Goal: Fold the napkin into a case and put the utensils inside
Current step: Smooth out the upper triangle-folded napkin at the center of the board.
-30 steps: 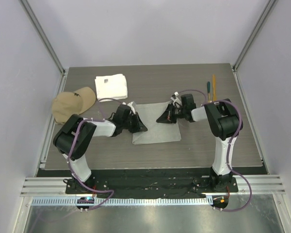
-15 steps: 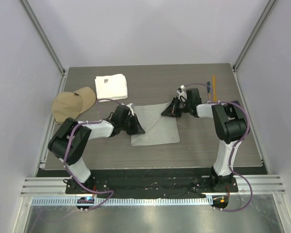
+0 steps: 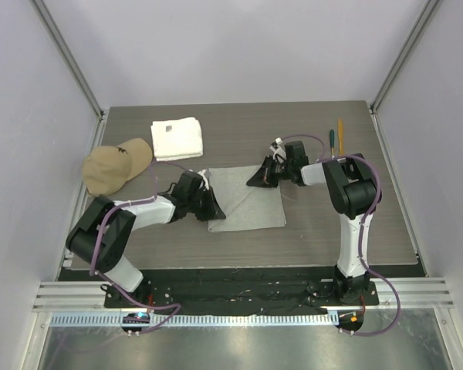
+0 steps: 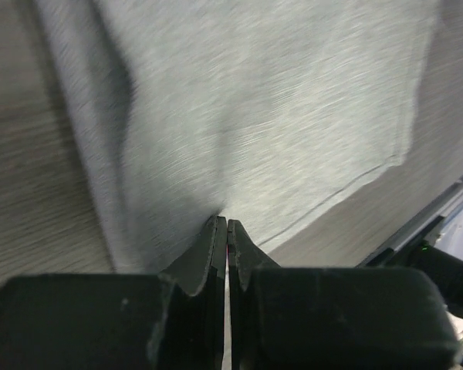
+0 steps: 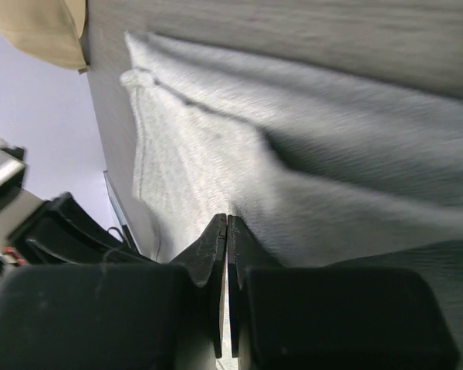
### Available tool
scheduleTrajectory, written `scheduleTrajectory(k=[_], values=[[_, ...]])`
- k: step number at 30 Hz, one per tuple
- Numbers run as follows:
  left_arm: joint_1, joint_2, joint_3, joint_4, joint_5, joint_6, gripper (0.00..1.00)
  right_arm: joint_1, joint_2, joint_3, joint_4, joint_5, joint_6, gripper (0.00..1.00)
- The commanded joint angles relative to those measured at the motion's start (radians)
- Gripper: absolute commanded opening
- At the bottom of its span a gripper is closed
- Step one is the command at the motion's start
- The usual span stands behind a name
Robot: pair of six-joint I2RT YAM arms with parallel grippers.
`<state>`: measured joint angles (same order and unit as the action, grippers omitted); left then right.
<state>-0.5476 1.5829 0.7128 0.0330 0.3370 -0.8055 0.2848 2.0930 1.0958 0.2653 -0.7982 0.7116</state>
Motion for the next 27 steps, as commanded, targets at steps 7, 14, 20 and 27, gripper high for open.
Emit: scheduleTrajectory(k=[7, 14, 20, 27], values=[[0.002, 0.051, -0.176, 0.136, -0.012, -0.034, 0.03, -0.111, 0.084, 0.095, 0.002, -0.035, -0.054, 0.07], [0.002, 0.031, -0.182, 0.136, -0.007, -0.031, 0.03, -0.150, 0.113, 0.177, -0.055, -0.042, -0.084, 0.07], [0.002, -0.038, -0.107, 0.022, -0.007, 0.018, 0.06, -0.148, 0.066, 0.214, -0.118, -0.049, -0.086, 0.11], [0.002, -0.178, 0.062, -0.186, 0.002, 0.051, 0.27, -0.122, -0.108, 0.213, -0.397, 0.108, -0.235, 0.32]])
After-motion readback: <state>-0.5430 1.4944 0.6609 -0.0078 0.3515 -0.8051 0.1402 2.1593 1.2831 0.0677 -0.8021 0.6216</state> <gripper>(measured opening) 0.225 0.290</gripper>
